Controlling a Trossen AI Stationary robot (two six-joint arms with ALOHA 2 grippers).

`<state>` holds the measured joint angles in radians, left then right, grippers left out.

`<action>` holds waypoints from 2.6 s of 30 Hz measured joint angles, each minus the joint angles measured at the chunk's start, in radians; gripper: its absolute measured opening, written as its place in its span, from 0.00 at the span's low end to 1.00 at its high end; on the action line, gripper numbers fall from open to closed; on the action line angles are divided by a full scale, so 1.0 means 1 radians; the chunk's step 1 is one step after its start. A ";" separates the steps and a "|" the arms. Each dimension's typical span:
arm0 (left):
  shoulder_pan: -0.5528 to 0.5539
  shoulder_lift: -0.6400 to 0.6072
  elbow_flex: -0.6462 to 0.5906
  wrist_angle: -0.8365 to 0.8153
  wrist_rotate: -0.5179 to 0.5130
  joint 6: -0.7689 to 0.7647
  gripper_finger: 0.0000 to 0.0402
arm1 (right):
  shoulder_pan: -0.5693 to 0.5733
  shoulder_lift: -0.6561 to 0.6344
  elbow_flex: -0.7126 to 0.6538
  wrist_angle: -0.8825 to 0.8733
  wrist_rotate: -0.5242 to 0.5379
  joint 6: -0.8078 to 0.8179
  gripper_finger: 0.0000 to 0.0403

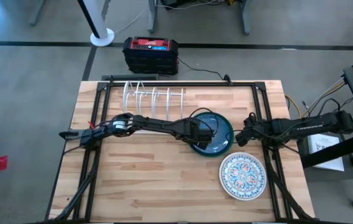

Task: Sort dishes
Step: Put the blue patterned plate in the dish rack

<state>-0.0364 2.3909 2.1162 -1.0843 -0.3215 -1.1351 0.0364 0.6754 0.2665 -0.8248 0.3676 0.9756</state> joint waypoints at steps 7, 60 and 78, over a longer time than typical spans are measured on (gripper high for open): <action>0.000 0.000 -0.008 0.001 0.010 -0.011 0.28 | 0.000 0.000 -0.001 0.016 0.000 -0.007 0.39; 0.001 0.077 0.095 0.009 0.055 0.053 0.28 | 0.000 -0.001 0.024 0.023 0.000 -0.043 0.35; 0.001 0.077 0.095 0.008 0.046 0.072 0.28 | 0.000 -0.007 0.015 0.050 0.001 -0.061 0.17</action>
<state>-0.0353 2.4680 2.2112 -1.0763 -0.2752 -1.0634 0.0368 0.6685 0.2811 -0.7751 0.3683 0.9144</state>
